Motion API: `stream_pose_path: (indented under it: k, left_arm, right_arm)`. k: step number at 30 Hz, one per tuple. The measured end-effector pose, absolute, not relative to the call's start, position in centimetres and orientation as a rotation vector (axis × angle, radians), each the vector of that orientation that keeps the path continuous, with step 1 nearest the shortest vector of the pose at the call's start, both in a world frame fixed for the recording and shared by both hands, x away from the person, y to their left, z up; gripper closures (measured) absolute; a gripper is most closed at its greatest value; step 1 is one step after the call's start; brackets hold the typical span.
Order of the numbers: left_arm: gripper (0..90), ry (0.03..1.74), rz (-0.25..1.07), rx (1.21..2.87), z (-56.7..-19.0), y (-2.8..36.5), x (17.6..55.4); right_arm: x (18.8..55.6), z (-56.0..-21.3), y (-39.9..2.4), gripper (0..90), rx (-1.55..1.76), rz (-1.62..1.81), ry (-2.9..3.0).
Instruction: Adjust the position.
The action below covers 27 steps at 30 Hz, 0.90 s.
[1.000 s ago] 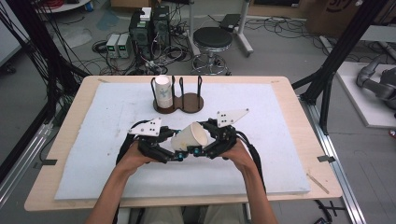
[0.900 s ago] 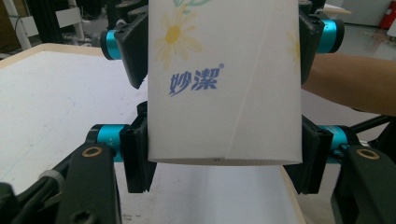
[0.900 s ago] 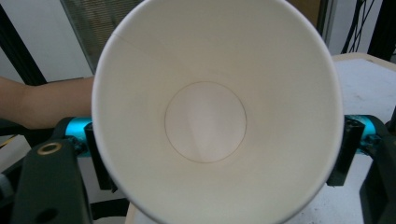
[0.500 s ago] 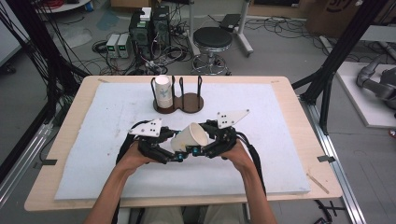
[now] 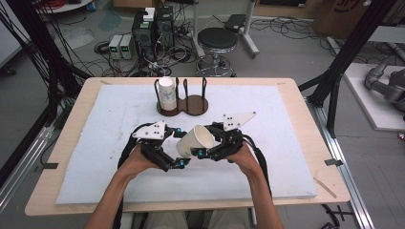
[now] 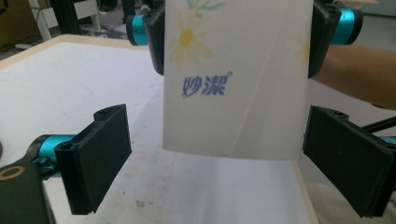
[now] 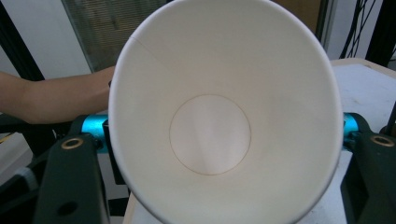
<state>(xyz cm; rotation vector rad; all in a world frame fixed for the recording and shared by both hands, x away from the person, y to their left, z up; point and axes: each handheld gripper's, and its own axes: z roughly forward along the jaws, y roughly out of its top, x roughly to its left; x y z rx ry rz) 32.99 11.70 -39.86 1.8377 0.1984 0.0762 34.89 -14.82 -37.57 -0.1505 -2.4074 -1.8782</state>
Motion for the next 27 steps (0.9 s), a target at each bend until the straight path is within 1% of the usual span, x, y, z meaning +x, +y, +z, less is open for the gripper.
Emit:
stream_pose_path:
  k: [4, 10, 15, 18, 21, 27]
  left_arm:
    - [7.8, 0.278, 0.189, 1.888, -40.0, 12.3, 32.7]
    - [8.0, 0.386, 0.285, 1.924, -41.3, 14.2, 32.1]
    - [8.3, 0.475, 0.346, 1.919, -42.4, 15.8, 31.6]
    - [8.3, 0.545, 0.39, 1.891, -43.0, 16.9, 31.3]
    - [8.3, 0.629, 0.398, 1.823, -44.0, 18.1, 31.0]
    - [8.6, 0.734, 0.476, 1.772, -45.2, 19.8, 30.5]
  right_arm:
    - [35.0, -37.4, -15.2, 29.5, -0.219, -1.86, -2.451]
    - [35.5, -37.3, -16.0, 29.6, -0.359, -1.81, -2.553]
    - [36.0, -37.0, -16.3, 29.6, -0.503, -1.71, -2.68]
    - [36.1, -36.8, -16.5, 29.6, -0.575, -1.633, -2.747]
    - [36.5, -36.6, -16.4, 29.6, -0.638, -1.551, -2.825]
    - [37.1, -35.8, -16.2, 29.8, -0.731, -1.42, -2.939]
